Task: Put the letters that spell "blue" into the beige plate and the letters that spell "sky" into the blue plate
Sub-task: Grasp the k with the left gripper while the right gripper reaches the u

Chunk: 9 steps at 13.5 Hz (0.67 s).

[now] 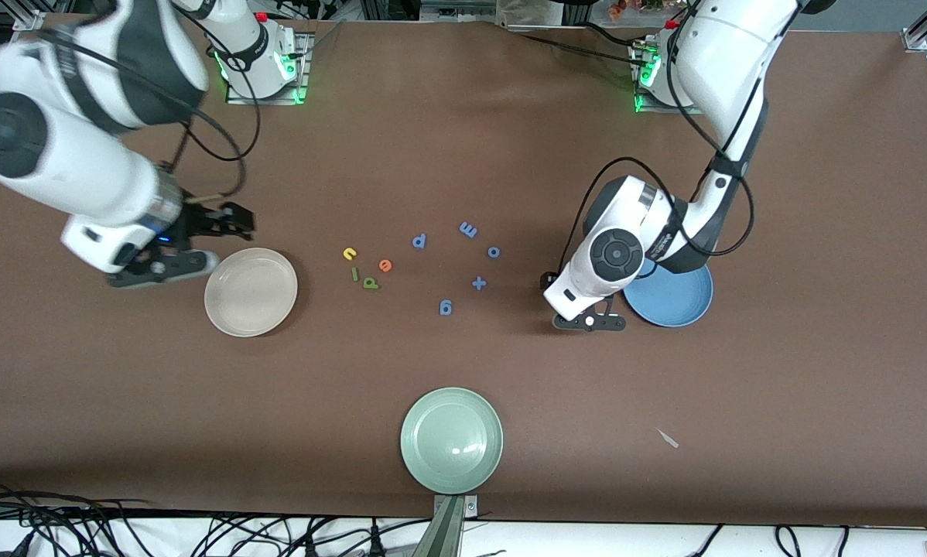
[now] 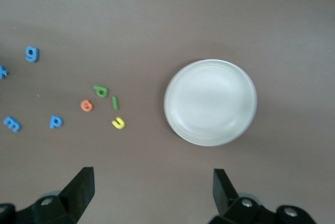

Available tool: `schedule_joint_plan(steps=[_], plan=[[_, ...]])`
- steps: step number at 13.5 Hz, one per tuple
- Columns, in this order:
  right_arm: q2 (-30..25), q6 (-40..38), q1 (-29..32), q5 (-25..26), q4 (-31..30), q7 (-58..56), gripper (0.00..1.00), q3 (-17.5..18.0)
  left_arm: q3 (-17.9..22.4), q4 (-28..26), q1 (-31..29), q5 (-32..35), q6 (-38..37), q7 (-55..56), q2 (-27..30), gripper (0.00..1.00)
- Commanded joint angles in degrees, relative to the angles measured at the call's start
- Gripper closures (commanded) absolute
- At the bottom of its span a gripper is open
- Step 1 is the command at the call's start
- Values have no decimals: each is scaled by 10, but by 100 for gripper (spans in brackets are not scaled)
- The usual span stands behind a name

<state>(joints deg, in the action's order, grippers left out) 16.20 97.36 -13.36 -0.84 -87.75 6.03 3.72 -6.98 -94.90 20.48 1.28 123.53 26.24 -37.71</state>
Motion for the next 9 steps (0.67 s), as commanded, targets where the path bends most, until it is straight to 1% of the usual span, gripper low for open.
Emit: schedule_joint_plan(steps=[1, 2, 3, 4, 5, 6, 7, 8, 9], plan=[[29, 37, -37, -15, -1, 49, 0, -4, 7, -55, 4, -6, 85, 9, 3, 0], [44, 51, -50, -15, -1, 83, 0, -4, 9, -77, 4, 0, 114, 9, 2, 0], [55, 69, -61, -15, -9, 112, 0, -4, 8, -88, -1, 20, 141, 8, 1, 0], [54, 98, -78, -14, -34, 127, 0, -5, 8, -92, -2, 33, 149, 9, 0, 0], [52, 128, -83, -12, -61, 150, 0, -4, 8, -92, -2, 34, 148, 9, 1, 2], [44, 169, -83, -10, -106, 172, 0, 1, 8, -92, -2, 34, 149, 9, 0, 6], [26, 217, -82, -11, -156, 179, 0, 15, 8, -92, -2, 35, 150, 9, 0, 12], [10, 270, -82, -11, -208, 187, 0, 21, 8, -92, -2, 36, 150, 8, 0, 30], [3, 309, -82, -10, -246, 199, 0, 22, 8, -92, -2, 36, 150, 8, 0, 47]])
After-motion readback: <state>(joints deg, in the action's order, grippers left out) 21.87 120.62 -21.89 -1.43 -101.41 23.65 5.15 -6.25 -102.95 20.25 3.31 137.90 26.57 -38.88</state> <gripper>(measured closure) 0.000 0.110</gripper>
